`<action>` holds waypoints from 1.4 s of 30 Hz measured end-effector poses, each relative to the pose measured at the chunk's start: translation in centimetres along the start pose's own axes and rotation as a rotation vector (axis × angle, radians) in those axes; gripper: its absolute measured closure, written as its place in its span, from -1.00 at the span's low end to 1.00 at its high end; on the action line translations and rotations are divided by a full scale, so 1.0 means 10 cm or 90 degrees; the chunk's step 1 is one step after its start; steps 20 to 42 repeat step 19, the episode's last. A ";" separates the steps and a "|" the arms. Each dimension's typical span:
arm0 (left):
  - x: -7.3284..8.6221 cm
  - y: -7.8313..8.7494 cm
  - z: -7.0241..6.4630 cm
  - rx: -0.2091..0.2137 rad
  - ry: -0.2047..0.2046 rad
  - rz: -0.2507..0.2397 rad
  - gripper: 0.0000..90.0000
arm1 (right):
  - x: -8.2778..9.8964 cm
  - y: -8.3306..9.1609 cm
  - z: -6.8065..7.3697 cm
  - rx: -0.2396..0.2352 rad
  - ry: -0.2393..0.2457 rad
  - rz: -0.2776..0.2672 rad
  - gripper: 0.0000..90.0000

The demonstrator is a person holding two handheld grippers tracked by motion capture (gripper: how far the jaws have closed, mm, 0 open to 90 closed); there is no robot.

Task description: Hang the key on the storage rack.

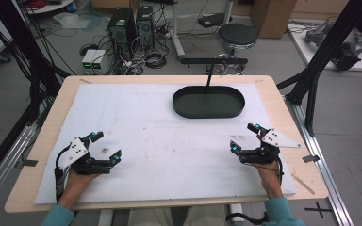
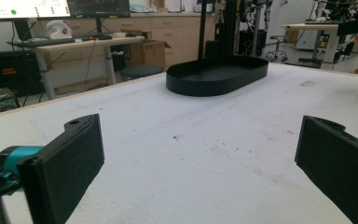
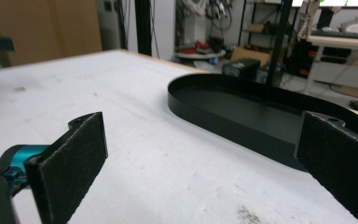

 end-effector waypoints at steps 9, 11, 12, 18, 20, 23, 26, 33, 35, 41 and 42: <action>0.00 0.02 0.00 -0.004 -0.001 -0.009 -0.96 | 0.24 -0.07 -0.07 -0.002 -0.036 0.001 -0.96; 0.00 0.02 0.00 -0.003 0.000 -0.009 -0.96 | 0.23 -0.07 -0.06 -0.003 -0.029 -0.003 -0.97; 0.00 0.02 0.00 -0.005 -0.001 -0.009 -0.96 | 0.24 -0.07 -0.06 -0.003 -0.035 -0.003 -0.96; 0.00 0.02 0.00 -0.007 0.003 -0.009 -0.96 | 0.24 -0.06 -0.06 -0.005 -0.033 -0.006 -0.96; 0.00 0.02 0.00 -0.006 0.005 -0.009 -0.96 | 0.24 -0.06 -0.06 -0.005 -0.031 -0.006 -0.96; 0.00 0.02 0.00 -0.006 0.005 -0.009 -0.96 | 0.24 -0.06 -0.06 -0.005 -0.031 -0.006 -0.96; 0.00 0.02 0.00 -0.006 0.005 -0.009 -0.96 | 0.24 -0.06 -0.06 -0.005 -0.031 -0.006 -0.96; 0.00 0.02 0.00 -0.006 0.005 -0.009 -0.96 | 0.24 -0.06 -0.06 -0.005 -0.031 -0.006 -0.96; 0.00 0.02 0.00 -0.006 0.005 -0.009 -0.96 | 0.24 -0.06 -0.06 -0.005 -0.031 -0.006 -0.96; 0.00 0.02 0.00 -0.006 0.005 -0.009 -0.96 | 0.24 -0.06 -0.06 -0.005 -0.031 -0.006 -0.96; 0.00 0.02 0.00 -0.006 0.005 -0.009 -0.96 | 0.24 -0.06 -0.06 -0.005 -0.031 -0.006 -0.96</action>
Point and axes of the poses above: each handheld gripper's, and its own axes: y roughly backward along the jaws, x roughly out of its underside, z roughly to its left, the point moved 3 cm from there along -y, roughly forward along the jaws, and after that the axes turned 8 degrees about -y, right-handed, at the moved point
